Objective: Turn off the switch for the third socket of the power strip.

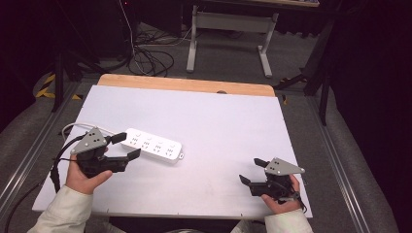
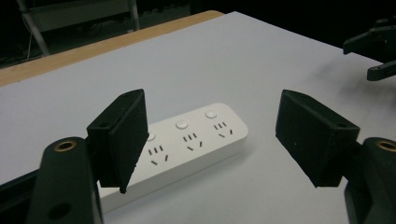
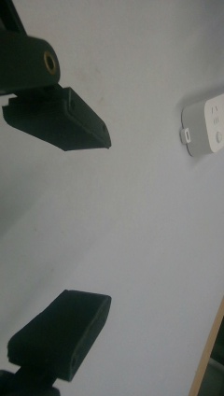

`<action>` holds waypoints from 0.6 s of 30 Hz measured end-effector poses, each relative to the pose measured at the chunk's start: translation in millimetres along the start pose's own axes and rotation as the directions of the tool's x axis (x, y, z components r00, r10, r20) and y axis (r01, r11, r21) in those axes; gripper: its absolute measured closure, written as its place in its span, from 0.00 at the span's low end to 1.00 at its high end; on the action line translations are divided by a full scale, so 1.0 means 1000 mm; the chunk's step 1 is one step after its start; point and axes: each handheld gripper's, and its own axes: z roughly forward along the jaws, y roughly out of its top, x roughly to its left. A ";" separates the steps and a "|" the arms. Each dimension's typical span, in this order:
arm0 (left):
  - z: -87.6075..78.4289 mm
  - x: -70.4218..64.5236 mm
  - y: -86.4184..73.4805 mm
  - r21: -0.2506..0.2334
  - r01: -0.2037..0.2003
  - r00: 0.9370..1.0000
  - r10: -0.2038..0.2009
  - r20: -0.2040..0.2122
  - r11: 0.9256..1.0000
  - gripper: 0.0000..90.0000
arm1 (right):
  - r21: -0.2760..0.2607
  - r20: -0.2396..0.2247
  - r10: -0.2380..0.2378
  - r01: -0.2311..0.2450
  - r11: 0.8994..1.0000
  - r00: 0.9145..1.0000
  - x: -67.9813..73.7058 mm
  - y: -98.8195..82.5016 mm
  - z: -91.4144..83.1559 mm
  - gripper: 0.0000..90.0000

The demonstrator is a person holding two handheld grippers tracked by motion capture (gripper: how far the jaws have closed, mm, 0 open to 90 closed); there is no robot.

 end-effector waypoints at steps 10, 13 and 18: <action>-0.014 0.011 -0.019 0.017 0.045 0.999 -0.045 0.008 0.999 0.26 | -0.003 0.000 0.001 -0.001 1.000 1.000 0.000 0.000 0.000 0.23; -0.015 0.011 -0.025 0.027 0.024 1.000 -0.023 -0.011 0.999 0.25 | -0.001 0.000 -0.001 0.001 1.000 1.000 0.000 0.000 0.000 0.23; -0.018 0.011 -0.033 0.040 -0.002 0.999 0.004 -0.053 0.999 0.23 | -0.002 -0.001 -0.002 0.002 1.000 1.000 0.000 0.000 0.000 0.23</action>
